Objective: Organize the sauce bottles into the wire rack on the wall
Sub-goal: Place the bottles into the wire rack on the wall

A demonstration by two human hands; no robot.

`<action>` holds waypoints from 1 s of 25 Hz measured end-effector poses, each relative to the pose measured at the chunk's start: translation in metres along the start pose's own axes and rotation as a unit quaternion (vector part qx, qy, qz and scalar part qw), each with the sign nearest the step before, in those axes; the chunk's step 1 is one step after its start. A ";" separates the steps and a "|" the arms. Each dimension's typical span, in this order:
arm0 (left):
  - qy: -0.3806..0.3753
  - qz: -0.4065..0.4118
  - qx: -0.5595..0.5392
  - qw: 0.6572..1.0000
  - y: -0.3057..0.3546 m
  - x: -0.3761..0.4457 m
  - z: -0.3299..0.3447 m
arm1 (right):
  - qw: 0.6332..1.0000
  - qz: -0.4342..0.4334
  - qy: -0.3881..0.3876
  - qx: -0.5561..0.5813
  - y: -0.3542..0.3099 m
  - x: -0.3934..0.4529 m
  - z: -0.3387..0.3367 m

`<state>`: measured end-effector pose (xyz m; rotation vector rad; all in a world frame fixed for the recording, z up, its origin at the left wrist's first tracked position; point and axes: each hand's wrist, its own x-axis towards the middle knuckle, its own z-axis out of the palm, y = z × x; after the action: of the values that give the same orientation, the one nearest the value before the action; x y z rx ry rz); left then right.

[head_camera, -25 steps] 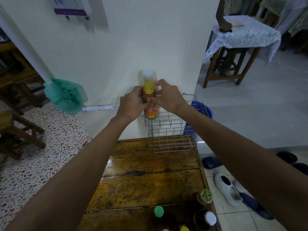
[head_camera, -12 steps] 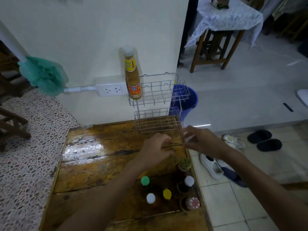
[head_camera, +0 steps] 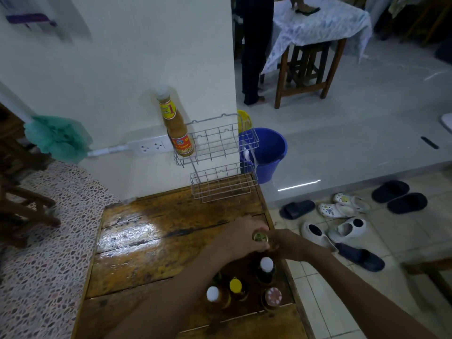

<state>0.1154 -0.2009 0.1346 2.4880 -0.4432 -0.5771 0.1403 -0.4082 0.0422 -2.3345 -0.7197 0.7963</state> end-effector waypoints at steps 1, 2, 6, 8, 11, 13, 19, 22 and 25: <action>0.001 0.010 0.008 1.000 0.001 0.001 -0.001 | 1.000 -0.004 -0.008 0.003 0.002 0.003 0.002; 0.002 0.015 0.016 1.000 0.003 0.002 -0.001 | 1.000 -0.006 -0.016 0.009 0.003 0.006 0.002; 0.011 0.018 0.042 0.999 0.009 0.006 -0.015 | 0.999 -0.020 -0.021 0.016 -0.001 0.010 -0.009; 0.034 0.027 0.054 0.998 0.015 0.005 -0.039 | 0.999 -0.033 -0.023 0.029 -0.018 0.012 -0.034; 0.111 0.056 0.053 0.991 0.034 0.003 -0.097 | 0.996 -0.074 0.012 0.037 -0.060 0.015 -0.093; 0.177 0.092 0.055 0.978 0.049 0.001 -0.145 | 0.993 -0.103 0.036 0.039 -0.093 0.017 -0.137; 0.294 0.151 0.059 0.942 0.078 -0.015 -0.284 | 0.980 -0.163 0.112 -0.001 -0.190 0.029 -0.253; 0.324 0.155 0.077 0.930 0.083 -0.022 -0.343 | 0.969 -0.176 0.170 0.036 -0.213 0.042 -0.278; 0.344 0.150 0.096 0.922 0.078 -0.020 -0.376 | 0.959 -0.159 0.223 0.075 -0.227 0.061 -0.280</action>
<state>0.2657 -0.0932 0.4716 2.5227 -0.5916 0.4803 0.3014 -0.3046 0.3536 -2.0780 -0.7713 0.1642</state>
